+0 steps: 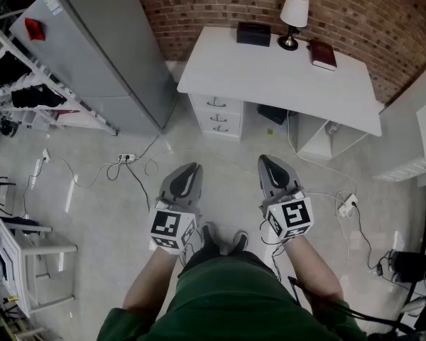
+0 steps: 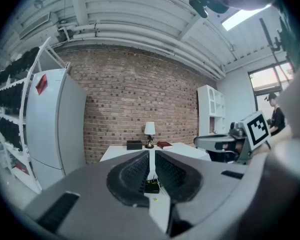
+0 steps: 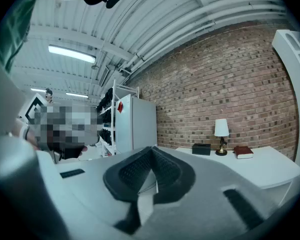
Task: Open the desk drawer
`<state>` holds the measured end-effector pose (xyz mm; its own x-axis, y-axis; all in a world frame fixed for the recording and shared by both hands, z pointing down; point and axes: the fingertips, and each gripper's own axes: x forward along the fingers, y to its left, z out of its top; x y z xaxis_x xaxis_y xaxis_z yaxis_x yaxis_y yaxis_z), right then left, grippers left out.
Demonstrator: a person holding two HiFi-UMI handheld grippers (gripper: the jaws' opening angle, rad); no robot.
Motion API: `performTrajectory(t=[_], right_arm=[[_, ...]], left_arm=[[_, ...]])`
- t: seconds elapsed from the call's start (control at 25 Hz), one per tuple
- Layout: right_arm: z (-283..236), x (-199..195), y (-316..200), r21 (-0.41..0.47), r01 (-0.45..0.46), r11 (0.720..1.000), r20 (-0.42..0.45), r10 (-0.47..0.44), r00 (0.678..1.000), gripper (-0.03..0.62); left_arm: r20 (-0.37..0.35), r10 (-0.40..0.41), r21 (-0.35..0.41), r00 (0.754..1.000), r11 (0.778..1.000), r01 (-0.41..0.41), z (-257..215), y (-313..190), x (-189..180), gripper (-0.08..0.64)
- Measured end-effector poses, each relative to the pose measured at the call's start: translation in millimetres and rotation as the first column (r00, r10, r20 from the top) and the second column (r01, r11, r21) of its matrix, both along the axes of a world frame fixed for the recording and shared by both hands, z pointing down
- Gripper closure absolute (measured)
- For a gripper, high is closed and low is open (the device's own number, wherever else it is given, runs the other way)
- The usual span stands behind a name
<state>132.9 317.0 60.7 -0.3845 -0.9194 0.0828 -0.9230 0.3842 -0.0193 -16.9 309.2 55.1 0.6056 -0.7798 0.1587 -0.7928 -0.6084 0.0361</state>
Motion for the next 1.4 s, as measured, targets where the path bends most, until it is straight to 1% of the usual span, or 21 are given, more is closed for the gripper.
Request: performTrajectory(t=[0.16,0.28,0.36,0.48,0.56,0.72,0.88,1.0,1.12,1.4], right_arm=[[5.6,-22.7,-0.6,-0.016,-0.001,1.0,-0.013,0.0,1.0,0.592],[7.3,-39.9,-3.1,-0.02,0.006,1.0,-0.005,-0.006,1.0,0.592],[10.4,-48.9,-7.0,-0.041,0.007,0.999,-0.009,-0.008,1.0,0.592],[18.6,-62.9,-14.6,-0.086,-0.007,0.996,-0.03,0.004,1.0,0.591],[22.6,-74.4,-19.7,-0.1,-0.015,0.995,-0.043,0.011,0.999,0.591],[24.1,-92.1,-30.8,-0.109,-0.033,0.994,-0.076,0.025,0.997,0.591],[21.9,-110.2,-43.8,-0.107,-0.054,0.993,-0.094,0.043,0.995,0.592],[21.2,-120.5,-48.5,-0.107,-0.072,0.992,-0.096,0.062,0.994,0.591],[25.8,-125.4,-54.0,-0.125,-0.087,0.988,-0.1,0.075,0.992,0.591],[36.2,-127.7,-72.2,-0.152,-0.09,0.984,-0.118,0.072,0.99,0.592]], left_arm=[[-0.009,-0.01,-0.007,1.0,1.0,0.01,2.3,-0.6,-27.5,0.529],[-0.016,-0.019,-0.015,1.0,1.0,0.019,5.4,-5.8,-47.9,0.529],[-0.022,-0.021,-0.02,1.0,1.0,0.02,6.8,-9.6,-58.7,0.529],[-0.031,-0.013,-0.038,0.999,0.999,0.011,13.2,-16.8,-76.1,0.529],[-0.037,-0.006,-0.06,0.999,0.998,0.003,23.2,-23.5,-89.6,0.529],[-0.051,0.012,-0.103,0.999,0.995,-0.017,45.5,-38.5,-110.0,0.529],[-0.064,0.036,-0.126,0.997,0.991,-0.044,60.0,-52.6,-128.9,0.529],[-0.068,0.058,-0.145,0.996,0.987,-0.068,69.9,-57.6,-139.1,0.529],[-0.075,0.071,-0.164,0.995,0.983,-0.083,76.3,-65.1,-144.6,0.529],[-0.086,0.077,-0.172,0.993,0.981,-0.091,84.6,-88.5,-146.2,0.529]])
